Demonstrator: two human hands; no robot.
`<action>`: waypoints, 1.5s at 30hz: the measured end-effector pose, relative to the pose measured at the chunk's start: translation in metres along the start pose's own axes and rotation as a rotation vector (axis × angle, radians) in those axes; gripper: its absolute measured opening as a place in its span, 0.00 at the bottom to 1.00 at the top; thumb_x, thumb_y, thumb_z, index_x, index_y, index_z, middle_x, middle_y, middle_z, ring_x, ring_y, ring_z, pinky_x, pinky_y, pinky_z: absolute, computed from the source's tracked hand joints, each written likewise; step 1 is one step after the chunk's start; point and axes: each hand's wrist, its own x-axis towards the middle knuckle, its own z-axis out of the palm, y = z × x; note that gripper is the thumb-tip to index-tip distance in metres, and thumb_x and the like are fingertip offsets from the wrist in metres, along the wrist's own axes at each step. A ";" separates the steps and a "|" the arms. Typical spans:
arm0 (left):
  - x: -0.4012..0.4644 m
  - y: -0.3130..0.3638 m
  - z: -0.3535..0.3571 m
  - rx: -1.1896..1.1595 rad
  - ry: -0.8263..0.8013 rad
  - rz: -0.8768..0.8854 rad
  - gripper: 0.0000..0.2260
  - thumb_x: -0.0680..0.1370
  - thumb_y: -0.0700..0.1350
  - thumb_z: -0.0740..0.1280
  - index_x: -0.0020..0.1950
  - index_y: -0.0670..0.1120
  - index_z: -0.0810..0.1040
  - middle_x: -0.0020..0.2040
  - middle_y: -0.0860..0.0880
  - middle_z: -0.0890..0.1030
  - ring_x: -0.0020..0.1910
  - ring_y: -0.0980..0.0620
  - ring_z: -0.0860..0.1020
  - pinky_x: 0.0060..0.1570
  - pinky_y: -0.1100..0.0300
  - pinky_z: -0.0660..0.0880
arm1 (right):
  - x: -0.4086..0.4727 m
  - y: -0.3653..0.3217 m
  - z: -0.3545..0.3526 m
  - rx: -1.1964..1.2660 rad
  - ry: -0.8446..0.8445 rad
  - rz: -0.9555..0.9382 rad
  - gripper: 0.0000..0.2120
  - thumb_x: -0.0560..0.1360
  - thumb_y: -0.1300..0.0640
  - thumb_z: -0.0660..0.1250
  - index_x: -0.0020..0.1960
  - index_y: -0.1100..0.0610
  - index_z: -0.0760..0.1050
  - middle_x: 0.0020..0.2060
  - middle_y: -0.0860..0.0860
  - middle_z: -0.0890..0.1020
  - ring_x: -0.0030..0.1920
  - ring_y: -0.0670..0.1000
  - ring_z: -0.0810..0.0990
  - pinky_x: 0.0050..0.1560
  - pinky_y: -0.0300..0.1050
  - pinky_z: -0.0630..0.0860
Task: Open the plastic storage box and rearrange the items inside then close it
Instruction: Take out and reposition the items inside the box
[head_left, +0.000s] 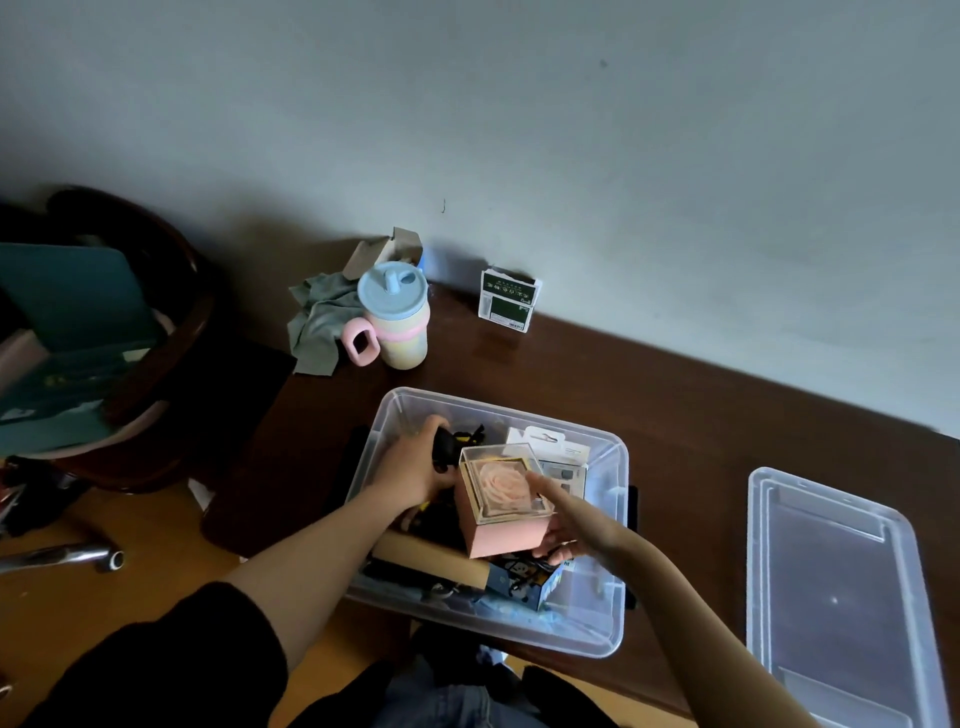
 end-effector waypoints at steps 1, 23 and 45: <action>-0.001 0.001 -0.001 0.006 0.011 0.014 0.25 0.70 0.51 0.74 0.62 0.54 0.65 0.56 0.47 0.77 0.51 0.48 0.78 0.46 0.55 0.75 | -0.001 0.000 -0.002 -0.011 -0.006 0.025 0.32 0.75 0.33 0.51 0.58 0.58 0.75 0.41 0.56 0.79 0.37 0.49 0.79 0.37 0.37 0.75; -0.070 -0.011 -0.051 -1.162 0.367 0.009 0.24 0.70 0.61 0.72 0.59 0.49 0.73 0.51 0.53 0.80 0.52 0.53 0.79 0.47 0.66 0.77 | 0.036 -0.047 0.020 -0.730 0.181 -0.073 0.32 0.75 0.32 0.55 0.54 0.59 0.80 0.35 0.51 0.79 0.39 0.51 0.78 0.44 0.43 0.74; -0.093 -0.023 -0.029 -1.177 0.149 -0.060 0.16 0.68 0.56 0.71 0.53 0.51 0.78 0.45 0.54 0.83 0.45 0.57 0.82 0.42 0.65 0.76 | 0.121 -0.118 0.090 -1.330 -0.090 -0.162 0.17 0.80 0.58 0.57 0.66 0.63 0.71 0.64 0.60 0.74 0.66 0.59 0.72 0.67 0.49 0.67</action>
